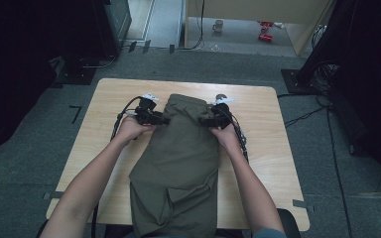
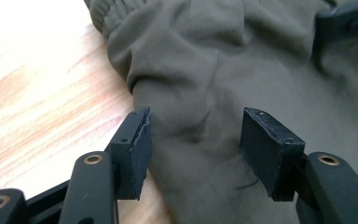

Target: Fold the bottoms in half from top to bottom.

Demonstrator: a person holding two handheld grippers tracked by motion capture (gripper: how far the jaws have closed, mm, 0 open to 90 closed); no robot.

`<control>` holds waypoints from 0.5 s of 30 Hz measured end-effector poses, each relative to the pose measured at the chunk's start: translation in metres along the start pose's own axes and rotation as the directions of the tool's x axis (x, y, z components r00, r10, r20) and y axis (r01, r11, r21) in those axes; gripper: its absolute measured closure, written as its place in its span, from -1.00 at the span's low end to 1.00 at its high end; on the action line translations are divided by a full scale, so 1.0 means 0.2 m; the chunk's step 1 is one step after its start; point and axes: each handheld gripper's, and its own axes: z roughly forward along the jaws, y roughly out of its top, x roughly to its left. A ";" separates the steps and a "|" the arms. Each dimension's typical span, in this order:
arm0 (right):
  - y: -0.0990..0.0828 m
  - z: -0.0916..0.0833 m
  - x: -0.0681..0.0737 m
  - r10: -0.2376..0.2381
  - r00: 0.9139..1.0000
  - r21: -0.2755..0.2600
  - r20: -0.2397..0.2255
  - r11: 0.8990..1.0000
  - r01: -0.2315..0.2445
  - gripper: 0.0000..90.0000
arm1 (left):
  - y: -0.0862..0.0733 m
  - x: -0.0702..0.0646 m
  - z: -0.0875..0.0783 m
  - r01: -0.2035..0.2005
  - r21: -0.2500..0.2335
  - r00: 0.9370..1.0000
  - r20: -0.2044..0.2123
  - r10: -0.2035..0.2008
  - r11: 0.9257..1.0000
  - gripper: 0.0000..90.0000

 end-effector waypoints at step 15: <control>-0.02 0.09 -0.07 0.009 0.999 0.056 0.052 0.998 -0.012 -0.48 | 0.06 0.00 0.11 -0.027 0.040 0.999 -0.020 0.028 0.999 -0.12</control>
